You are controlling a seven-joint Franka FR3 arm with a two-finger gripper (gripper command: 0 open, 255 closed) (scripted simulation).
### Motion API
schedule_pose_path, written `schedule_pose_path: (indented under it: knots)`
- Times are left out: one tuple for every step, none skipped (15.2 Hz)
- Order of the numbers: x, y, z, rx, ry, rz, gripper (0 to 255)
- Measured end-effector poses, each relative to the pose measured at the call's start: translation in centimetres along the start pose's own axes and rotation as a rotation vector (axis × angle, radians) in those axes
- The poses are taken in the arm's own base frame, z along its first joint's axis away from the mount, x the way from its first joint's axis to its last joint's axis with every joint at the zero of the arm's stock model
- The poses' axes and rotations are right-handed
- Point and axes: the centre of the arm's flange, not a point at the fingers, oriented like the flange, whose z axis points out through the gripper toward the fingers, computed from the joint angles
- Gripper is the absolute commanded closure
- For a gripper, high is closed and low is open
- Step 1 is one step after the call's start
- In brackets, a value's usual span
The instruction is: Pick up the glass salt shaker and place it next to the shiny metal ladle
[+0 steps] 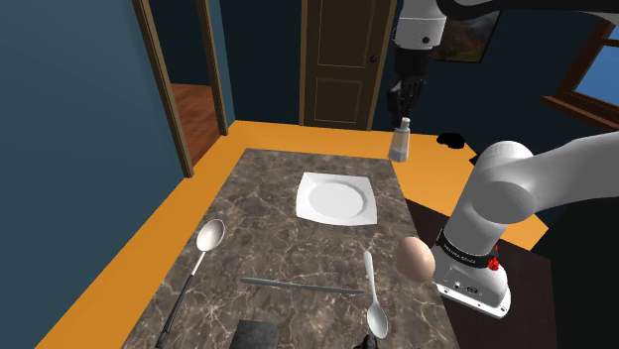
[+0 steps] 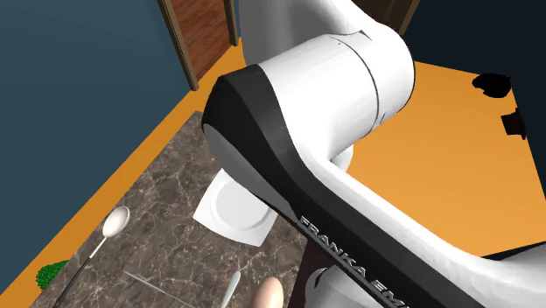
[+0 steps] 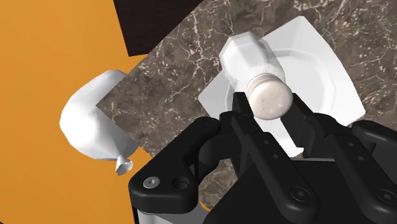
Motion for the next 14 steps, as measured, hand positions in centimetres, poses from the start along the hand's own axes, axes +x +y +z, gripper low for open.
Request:
schedule_pose_path:
  knots:
    - [0.7, -0.9, -0.2, 0.000, 0.000, 0.000, 255]
    - [1.1, -2.2, 0.0, 0.000, 0.000, 0.000, 255]
    - [1.8, -3.0, -0.3, 0.000, 0.000, 0.001, 255]
    - [2.6, -4.2, -0.4, 0.000, 0.000, 0.000, 255]
    - [3.3, -5.4, -0.5, 0.000, 0.000, 0.000, 255]
    - [3.8, -6.4, -0.4, 0.000, 0.000, 0.000, 255]
    - [4.4, -7.7, -0.6, 0.000, 0.000, 0.000, 255]
    - [4.9, -8.8, -0.7, -0.001, 0.000, 0.000, 255]
    - [5.7, -9.9, -0.7, 0.000, 0.000, 0.000, 255]
    - [6.2, -11.3, -0.9, -0.001, 0.000, 0.000, 255]
    - [6.8, -12.4, -1.0, -0.001, 0.000, 0.000, 255]
    - [7.2, -13.4, -1.0, -0.001, 0.000, 0.000, 255]
    - [7.8, -14.7, -1.1, -0.001, 0.000, 0.000, 255]
    - [8.7, -16.0, -1.1, 0.000, 0.000, 0.000, 255]
